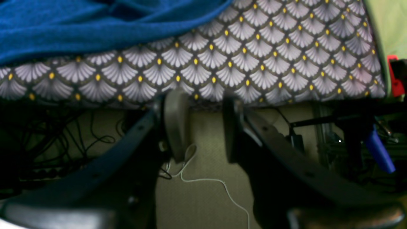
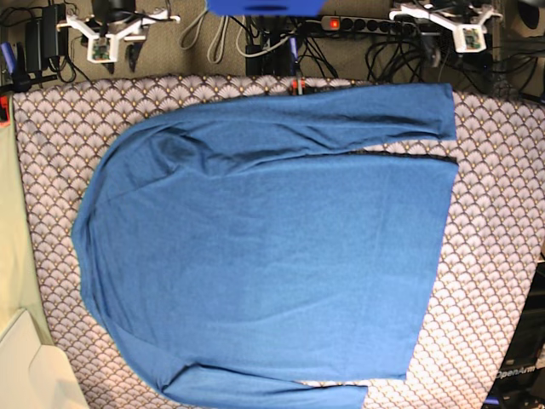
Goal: Fold the T-shirt properly
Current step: 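Lower both grippers toward the collar edge of the blue shirt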
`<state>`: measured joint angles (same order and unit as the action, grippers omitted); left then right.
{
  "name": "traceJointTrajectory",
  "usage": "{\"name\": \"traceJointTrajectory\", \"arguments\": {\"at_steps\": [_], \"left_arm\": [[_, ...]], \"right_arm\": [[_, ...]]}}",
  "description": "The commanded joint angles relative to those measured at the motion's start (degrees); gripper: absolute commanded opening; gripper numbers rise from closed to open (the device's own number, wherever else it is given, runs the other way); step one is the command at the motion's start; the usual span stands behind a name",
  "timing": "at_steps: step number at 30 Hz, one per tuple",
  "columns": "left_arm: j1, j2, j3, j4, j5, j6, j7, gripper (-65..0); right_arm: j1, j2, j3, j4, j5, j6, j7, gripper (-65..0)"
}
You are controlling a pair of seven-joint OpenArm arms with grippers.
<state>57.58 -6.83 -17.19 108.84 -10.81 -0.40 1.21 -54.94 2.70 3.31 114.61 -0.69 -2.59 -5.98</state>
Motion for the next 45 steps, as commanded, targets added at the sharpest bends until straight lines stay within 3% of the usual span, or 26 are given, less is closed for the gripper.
{"name": "traceJointTrajectory", "arguments": {"at_steps": [1,34,41,45], "left_arm": [[0.4,-0.2,-0.3,-0.2,-0.3,0.1,-1.1,-41.6],[-6.8,-1.3,-2.7,-4.8,-1.9,-0.3,-1.1,-41.1],[-6.9,-6.8,-2.6,-7.3,-11.0,-0.3,-1.1,-38.4],[-8.8,-8.2,-2.5,-9.2,-12.4,-0.3,-1.1,-38.3]], "right_arm": [[-0.8,0.2,0.1,0.9,-0.1,0.2,1.3,-44.6],[-0.8,1.5,0.4,0.7,-0.1,0.3,1.2,-44.6],[-0.8,2.7,0.5,0.6,-0.1,0.3,1.2,-44.6],[0.2,2.7,0.5,0.6,-0.1,0.3,1.0,-44.6]]}}
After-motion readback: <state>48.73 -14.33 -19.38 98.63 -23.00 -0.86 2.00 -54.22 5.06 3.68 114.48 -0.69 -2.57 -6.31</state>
